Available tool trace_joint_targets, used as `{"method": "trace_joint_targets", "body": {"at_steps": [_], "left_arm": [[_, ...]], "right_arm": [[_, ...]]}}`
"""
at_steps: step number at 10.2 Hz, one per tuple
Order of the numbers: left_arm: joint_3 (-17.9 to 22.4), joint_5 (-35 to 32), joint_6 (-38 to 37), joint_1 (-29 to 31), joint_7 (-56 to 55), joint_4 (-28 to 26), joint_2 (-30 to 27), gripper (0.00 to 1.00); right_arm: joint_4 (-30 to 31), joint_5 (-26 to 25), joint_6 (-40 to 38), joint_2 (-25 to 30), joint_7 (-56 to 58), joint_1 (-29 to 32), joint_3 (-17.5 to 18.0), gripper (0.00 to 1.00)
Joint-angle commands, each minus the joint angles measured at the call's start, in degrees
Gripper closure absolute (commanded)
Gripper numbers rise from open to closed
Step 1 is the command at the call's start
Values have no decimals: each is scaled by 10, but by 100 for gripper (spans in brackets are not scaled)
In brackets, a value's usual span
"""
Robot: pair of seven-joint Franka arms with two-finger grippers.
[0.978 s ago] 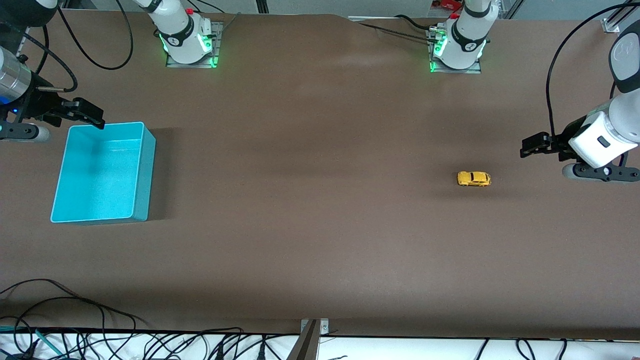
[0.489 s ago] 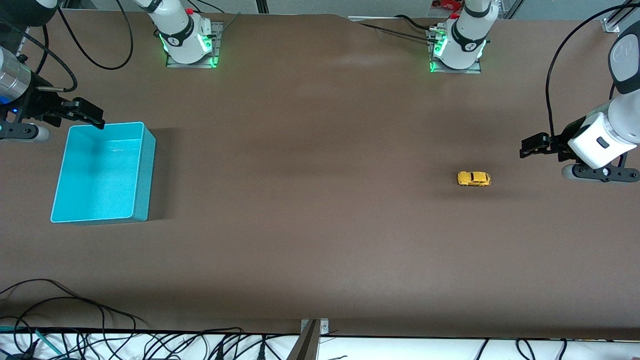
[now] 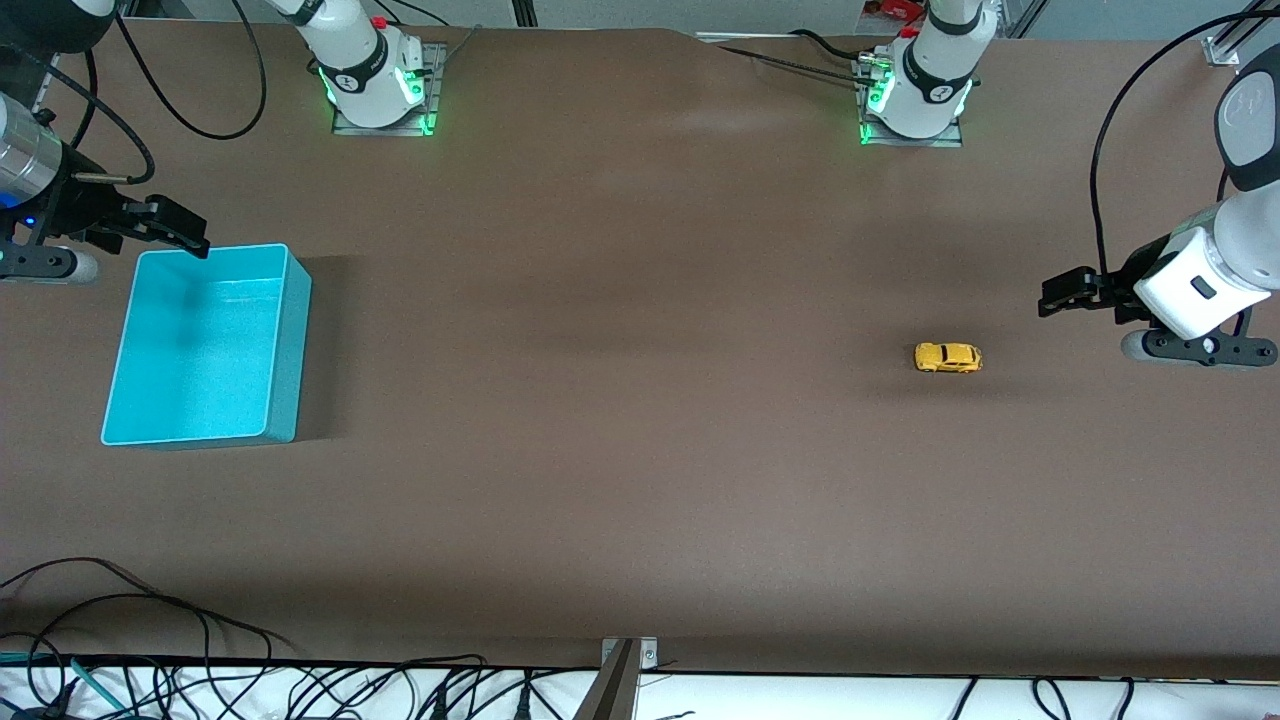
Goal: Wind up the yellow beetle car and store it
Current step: 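Move the left gripper over the yellow beetle car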
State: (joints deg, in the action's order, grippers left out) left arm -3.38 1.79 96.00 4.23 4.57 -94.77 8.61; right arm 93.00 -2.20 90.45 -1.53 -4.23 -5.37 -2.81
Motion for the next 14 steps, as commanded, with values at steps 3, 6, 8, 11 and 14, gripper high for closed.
{"method": "trace_joint_targets", "body": {"at_steps": [3,6,8,11,14], "left_arm": [[3,12,1,0,6,-3,-2,0],[3,12,1,0,7,-3,-2,0],[3,12,1,0,7,-3,-2,0],[3,13,1,1,-77,-9,7,0],[4,14,5,0,-295,-9,47,0]], "right_arm": [[-3,9,-2,6,4,2,0,0],[-3,9,-1,6,4,2,0,0],[-3,9,-2,6,4,2,0,0],[-3,9,-2,6,4,2,0,0],[-3,9,-2,6,4,2,0,0]]}}
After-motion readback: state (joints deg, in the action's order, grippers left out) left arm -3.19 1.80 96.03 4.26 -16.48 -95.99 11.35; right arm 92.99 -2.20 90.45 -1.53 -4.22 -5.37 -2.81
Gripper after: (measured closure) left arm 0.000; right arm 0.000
